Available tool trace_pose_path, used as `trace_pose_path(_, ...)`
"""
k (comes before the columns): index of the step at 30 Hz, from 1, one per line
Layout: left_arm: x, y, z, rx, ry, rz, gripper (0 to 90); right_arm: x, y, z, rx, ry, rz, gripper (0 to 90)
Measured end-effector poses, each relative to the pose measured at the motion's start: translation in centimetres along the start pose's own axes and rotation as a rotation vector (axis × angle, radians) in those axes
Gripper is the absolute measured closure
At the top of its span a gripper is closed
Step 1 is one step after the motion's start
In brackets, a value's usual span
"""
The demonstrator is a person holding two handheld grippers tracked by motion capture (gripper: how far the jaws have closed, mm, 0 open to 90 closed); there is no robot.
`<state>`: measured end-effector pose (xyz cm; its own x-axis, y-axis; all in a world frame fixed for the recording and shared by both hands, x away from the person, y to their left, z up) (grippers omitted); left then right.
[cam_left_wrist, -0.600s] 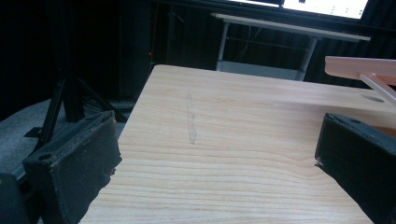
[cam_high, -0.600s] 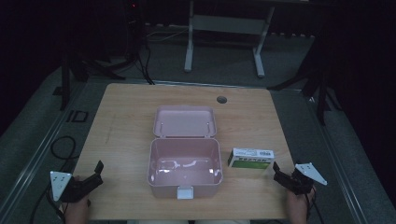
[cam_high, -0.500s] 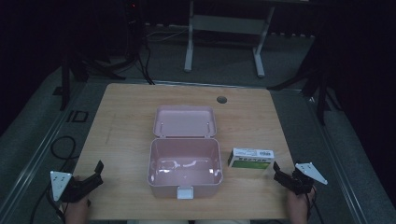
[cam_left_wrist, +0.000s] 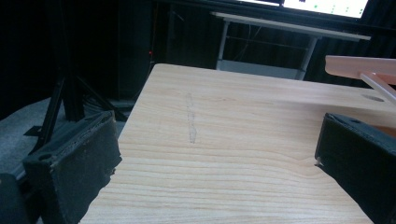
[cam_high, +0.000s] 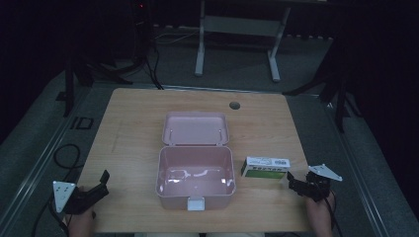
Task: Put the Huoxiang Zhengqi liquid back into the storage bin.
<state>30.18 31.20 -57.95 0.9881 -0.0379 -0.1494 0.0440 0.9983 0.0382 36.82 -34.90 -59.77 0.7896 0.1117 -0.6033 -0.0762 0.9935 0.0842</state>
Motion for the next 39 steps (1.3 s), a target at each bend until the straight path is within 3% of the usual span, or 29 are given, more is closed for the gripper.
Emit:
trace_pose_path(1, 0.0, 0.0, 0.0, 0.000, 0.000, 0.000, 0.3, 0.0, 0.0, 0.0, 0.000, 0.000, 0.000, 10.3)
trace_pose_path(2, 0.0, 0.0, 0.0, 0.001, 0.001, 0.000, 0.3, -0.1, -0.2, -0.2, -0.006, 0.061, 0.011, 10.3)
trace_pose_path(3, 0.0, 0.0, 0.0, 0.001, 0.001, 0.000, 0.3, -0.1, -0.2, -0.2, -0.006, 0.061, 0.011, 10.3)
trace_pose_path(4, 0.0, 0.0, 0.0, 0.001, 0.002, 0.000, 0.3, -0.2, -0.3, -0.5, -0.015, 0.136, 0.036, 10.5)
trace_pose_path(6, 0.0, 0.0, 0.0, 0.002, 0.003, 0.000, 0.3, -0.3, -0.3, -0.6, -0.020, 0.167, 0.051, 13.5)
trace_pose_path(7, 0.0, 0.0, 0.0, 0.001, 0.003, 0.000, 0.3, -0.7, -0.3, -0.8, -0.047, 0.237, 0.081, 13.2)
trace_pose_path(9, 0.0, 0.0, 0.0, 0.001, 0.003, -0.001, 0.3, -0.8, -0.3, -0.9, -0.056, 0.258, 0.086, 13.3)
trace_pose_path(11, 0.0, 0.0, 0.0, 0.000, 0.003, -0.002, 0.3, -1.3, -0.5, -1.0, -0.116, 0.326, 0.067, 14.4)
trace_pose_path(12, 0.0, 0.0, 0.0, -0.001, 0.003, -0.002, 0.3, -1.3, -0.5, -1.0, -0.116, 0.326, 0.067, 14.4)
trace_pose_path(15, 0.0, 0.0, 0.0, -0.001, 0.002, -0.003, 0.3, -1.8, -0.1, -1.6, -0.198, 0.442, 0.108, 15.2)
trace_pose_path(16, 0.0, 0.0, 0.0, -0.001, 0.003, -0.004, 0.3, -1.8, -0.1, -1.6, -0.198, 0.442, 0.108, 15.2)
trace_pose_path(18, 0.0, 0.0, 0.0, 0.000, 0.003, -0.004, 0.3, -2.0, 0.5, -2.6, -0.296, 0.539, 0.166, 15.3)
trace_pose_path(19, 0.0, 0.0, 0.0, -0.001, 0.002, -0.004, 0.3, -2.0, 0.5, -2.6, -0.296, 0.539, 0.166, 15.3)
trace_pose_path(20, 0.0, 0.0, 0.0, -0.001, 0.001, -0.004, 0.3, -2.2, 0.9, -3.4, -0.353, 0.620, 0.197, 15.2)
trace_pose_path(21, 0.0, 0.0, 0.0, -0.001, 0.001, -0.004, 0.3, -2.2, 0.9, -3.4, -0.353, 0.620, 0.197, 15.2)
trace_pose_path(22, 0.0, 0.0, 0.0, -0.001, 0.001, -0.005, 0.3, -2.4, 1.1, -3.9, -0.414, 0.674, 0.219, 15.2)
trace_pose_path(25, 0.0, 0.0, 0.0, -0.002, 0.002, -0.005, 0.3, -2.8, 1.6, -4.6, -0.501, 0.741, 0.268, 15.1)
trace_pose_path(26, 0.0, 0.0, 0.0, -0.003, 0.002, -0.005, 0.3, -2.8, 1.6, -4.6, -0.501, 0.741, 0.268, 15.1)
trace_pose_path(28, 0.0, 0.0, 0.0, -0.004, 0.002, -0.006, 0.3, -3.2, 1.8, -4.9, -0.582, 0.786, 0.290, 14.7)
trace_pose_path(30, 0.0, 0.0, 0.0, -0.005, 0.001, -0.006, 0.3, -3.4, 1.9, -5.1, -0.607, 0.804, 0.307, 14.2)
trace_pose_path(31, 0.0, 0.0, 0.0, -0.006, 0.001, -0.007, 0.3, -3.7, 2.1, -5.4, -0.642, 0.834, 0.336, 13.9)
trace_pose_path(32, 0.0, 0.0, 0.0, -0.006, 0.001, -0.007, 0.3, -4.2, 2.1, -5.9, -0.731, 0.887, 0.361, 13.4)
trace_pose_path(33, 0.0, 0.0, 0.0, -0.007, 0.001, -0.008, 0.3, -4.2, 2.1, -6.0, -0.757, 0.901, 0.364, 13.2)
trace_pose_path(35, 0.0, 0.0, 0.0, -0.008, 0.001, -0.007, 0.3, -4.3, 2.2, -6.1, -0.778, 0.912, 0.366, 12.9)
trace_pose_path(36, 0.0, 0.0, 0.0, -0.009, 0.001, -0.009, 0.3, -4.3, 2.2, -6.0, -0.827, 0.917, 0.373, 12.9)
trace_pose_path(39, 0.0, 0.0, 0.0, -0.011, 0.001, -0.010, 0.3, -4.5, 2.5, -5.8, -0.864, 0.927, 0.400, 13.1)
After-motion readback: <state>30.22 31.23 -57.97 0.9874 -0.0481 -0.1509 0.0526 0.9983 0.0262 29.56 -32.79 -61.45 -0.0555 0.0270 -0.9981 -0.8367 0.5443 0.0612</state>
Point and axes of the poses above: each handheld gripper's, and its own axes: x roughly forward along the jaws, z roughly out of its top, y roughly to its left, the point moved 10 cm from there along x, roughly forward along the jaws, and after that the axes turned 10 degrees about x, right-handed, at the moved point
